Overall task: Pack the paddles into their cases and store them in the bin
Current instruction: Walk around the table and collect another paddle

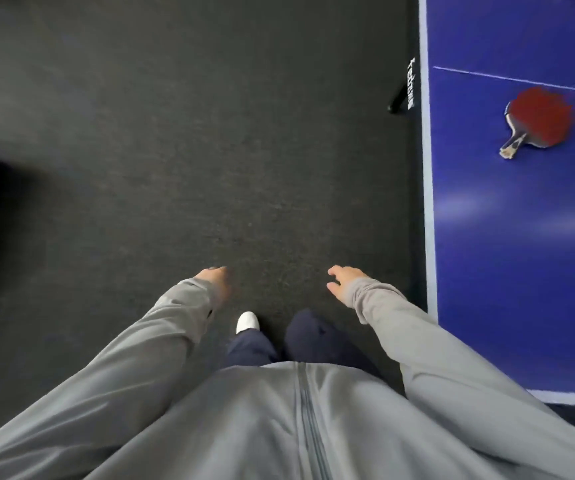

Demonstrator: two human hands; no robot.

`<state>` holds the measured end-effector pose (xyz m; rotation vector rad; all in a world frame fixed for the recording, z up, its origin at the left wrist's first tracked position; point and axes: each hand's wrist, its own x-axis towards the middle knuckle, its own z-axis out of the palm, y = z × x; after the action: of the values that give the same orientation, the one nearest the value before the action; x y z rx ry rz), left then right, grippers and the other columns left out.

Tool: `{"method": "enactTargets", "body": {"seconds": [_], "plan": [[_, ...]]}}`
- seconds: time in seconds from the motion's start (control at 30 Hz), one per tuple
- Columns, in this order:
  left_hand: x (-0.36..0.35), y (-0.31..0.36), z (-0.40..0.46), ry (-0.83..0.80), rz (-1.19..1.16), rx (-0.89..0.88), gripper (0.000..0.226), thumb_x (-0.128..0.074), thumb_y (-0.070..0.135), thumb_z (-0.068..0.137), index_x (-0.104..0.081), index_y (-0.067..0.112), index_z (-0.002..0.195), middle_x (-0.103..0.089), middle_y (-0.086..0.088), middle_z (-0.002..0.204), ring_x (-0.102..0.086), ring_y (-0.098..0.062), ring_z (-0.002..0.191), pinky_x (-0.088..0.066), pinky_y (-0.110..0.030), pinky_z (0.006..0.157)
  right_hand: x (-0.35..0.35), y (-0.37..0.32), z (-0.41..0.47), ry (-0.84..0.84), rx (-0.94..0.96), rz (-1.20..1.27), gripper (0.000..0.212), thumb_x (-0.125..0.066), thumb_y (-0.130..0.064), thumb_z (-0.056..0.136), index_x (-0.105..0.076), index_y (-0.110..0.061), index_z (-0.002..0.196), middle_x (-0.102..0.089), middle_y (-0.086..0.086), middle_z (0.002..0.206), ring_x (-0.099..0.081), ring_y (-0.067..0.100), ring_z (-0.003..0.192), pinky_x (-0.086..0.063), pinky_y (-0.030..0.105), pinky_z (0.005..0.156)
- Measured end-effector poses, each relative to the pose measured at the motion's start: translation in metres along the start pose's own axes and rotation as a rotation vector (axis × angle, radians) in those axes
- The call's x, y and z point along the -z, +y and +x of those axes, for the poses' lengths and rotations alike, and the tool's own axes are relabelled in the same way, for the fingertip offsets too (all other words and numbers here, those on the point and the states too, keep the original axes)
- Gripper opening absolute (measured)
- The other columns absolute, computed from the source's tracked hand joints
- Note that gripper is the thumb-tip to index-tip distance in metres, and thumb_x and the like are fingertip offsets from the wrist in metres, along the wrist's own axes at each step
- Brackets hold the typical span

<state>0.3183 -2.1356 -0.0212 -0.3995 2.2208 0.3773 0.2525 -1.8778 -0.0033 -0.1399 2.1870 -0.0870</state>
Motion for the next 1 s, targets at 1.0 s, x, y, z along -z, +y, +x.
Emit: {"method": "enactTargets", "body": {"seconds": [1.0], "plan": [[0.29, 0.315, 0.249, -0.009, 0.402, -0.53, 0.057, -0.051, 0.042, 0.091, -0.039, 0.013, 0.139, -0.046, -0.01, 0.141, -0.04, -0.026, 0.132, -0.03, -0.029, 0.107, 0.27, 0.088, 0.168, 0.279, -0.237, 0.623, 0.047, -0.043, -0.034, 0.095, -0.035, -0.018, 0.138, -0.043, 0.005, 0.142, -0.044, 0.026, 0.127, -0.038, 0.037, 0.103]]}}
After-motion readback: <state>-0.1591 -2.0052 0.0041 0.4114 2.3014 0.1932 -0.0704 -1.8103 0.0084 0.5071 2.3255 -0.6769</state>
